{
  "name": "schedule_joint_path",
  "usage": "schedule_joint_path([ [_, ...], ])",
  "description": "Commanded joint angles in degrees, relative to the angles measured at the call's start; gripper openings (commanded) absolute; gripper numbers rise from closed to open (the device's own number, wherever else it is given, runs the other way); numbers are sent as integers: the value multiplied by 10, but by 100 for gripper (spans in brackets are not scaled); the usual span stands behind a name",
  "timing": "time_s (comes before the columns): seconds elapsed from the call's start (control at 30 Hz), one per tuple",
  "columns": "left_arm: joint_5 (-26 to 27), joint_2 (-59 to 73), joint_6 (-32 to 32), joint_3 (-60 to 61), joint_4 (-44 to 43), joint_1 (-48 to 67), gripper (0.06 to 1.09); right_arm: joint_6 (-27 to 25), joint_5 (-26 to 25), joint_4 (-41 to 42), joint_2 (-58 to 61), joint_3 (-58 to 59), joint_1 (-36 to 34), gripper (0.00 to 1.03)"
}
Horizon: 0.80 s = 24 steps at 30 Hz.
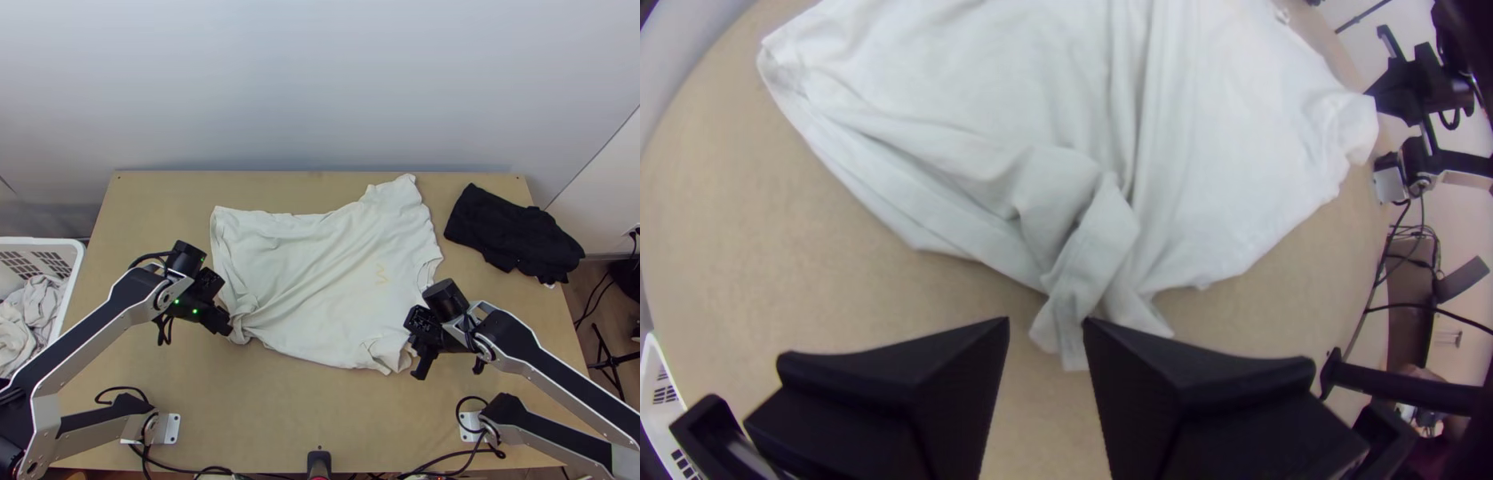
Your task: Fold the t-shirt
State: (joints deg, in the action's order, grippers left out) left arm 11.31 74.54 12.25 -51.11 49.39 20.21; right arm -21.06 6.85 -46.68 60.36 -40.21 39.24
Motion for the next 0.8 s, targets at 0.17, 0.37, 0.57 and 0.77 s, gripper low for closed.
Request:
schedule_joint_path([
  [0.17, -3, -3, -98, -17, -1, 91, 52, -4, -1, 1, -1, 5, 0, 3],
  [0.37, -33, 8, -106, 4, -16, 135, 51, -6, -1, 4, -3, 6, -1, 3],
  [0.57, -74, 15, -74, 21, -36, 106, 51, -13, -1, 4, -21, 18, -13, 3],
  [0.77, -89, 14, -43, 22, -50, 70, 50, -14, -1, 4, -31, 29, -15, 3],
])
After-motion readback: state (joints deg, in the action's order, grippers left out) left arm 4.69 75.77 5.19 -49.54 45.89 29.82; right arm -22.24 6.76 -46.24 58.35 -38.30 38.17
